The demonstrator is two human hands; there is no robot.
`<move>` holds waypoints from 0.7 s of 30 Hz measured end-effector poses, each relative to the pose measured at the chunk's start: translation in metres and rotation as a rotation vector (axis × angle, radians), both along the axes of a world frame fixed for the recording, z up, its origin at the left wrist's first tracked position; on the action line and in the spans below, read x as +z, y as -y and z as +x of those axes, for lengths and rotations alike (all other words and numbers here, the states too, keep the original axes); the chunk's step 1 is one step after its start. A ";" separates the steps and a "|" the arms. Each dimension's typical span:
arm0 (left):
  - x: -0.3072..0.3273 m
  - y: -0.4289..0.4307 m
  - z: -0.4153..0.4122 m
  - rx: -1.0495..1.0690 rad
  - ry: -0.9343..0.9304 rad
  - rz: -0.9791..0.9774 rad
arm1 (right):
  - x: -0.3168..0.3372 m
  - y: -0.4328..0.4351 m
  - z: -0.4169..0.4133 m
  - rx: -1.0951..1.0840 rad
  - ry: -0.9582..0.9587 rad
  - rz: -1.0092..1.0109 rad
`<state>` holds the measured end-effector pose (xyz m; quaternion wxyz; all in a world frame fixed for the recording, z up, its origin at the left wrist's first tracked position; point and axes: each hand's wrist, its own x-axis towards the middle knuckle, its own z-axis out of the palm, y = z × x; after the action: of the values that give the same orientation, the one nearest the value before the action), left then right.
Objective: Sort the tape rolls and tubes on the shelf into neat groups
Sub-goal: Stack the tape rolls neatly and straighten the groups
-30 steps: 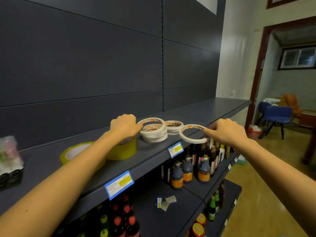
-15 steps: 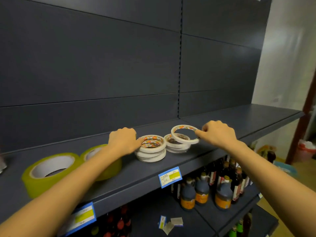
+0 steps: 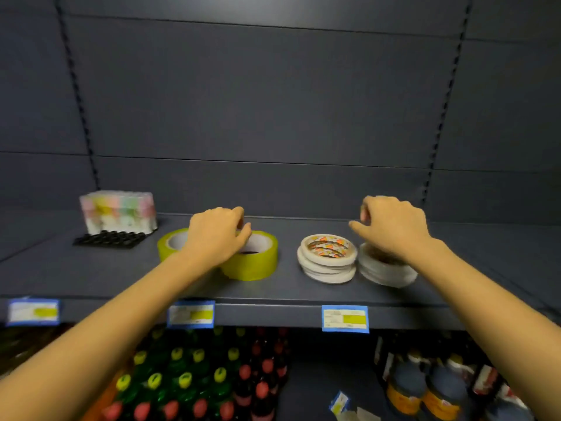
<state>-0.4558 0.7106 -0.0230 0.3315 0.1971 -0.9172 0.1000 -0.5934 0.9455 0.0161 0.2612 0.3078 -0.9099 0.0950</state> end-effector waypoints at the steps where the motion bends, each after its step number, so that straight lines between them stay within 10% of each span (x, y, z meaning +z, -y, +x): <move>1: 0.000 0.006 0.012 0.023 -0.004 0.002 | 0.000 0.015 0.008 0.099 0.021 -0.031; 21: -0.016 0.152 0.355 0.672 -0.005 0.073 | -0.014 0.326 0.256 1.060 0.090 0.114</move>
<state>-0.1013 0.5585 -0.0392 0.2749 0.5005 -0.8031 0.1703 -0.3371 0.6197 0.0020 0.1213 0.7345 -0.6436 0.1776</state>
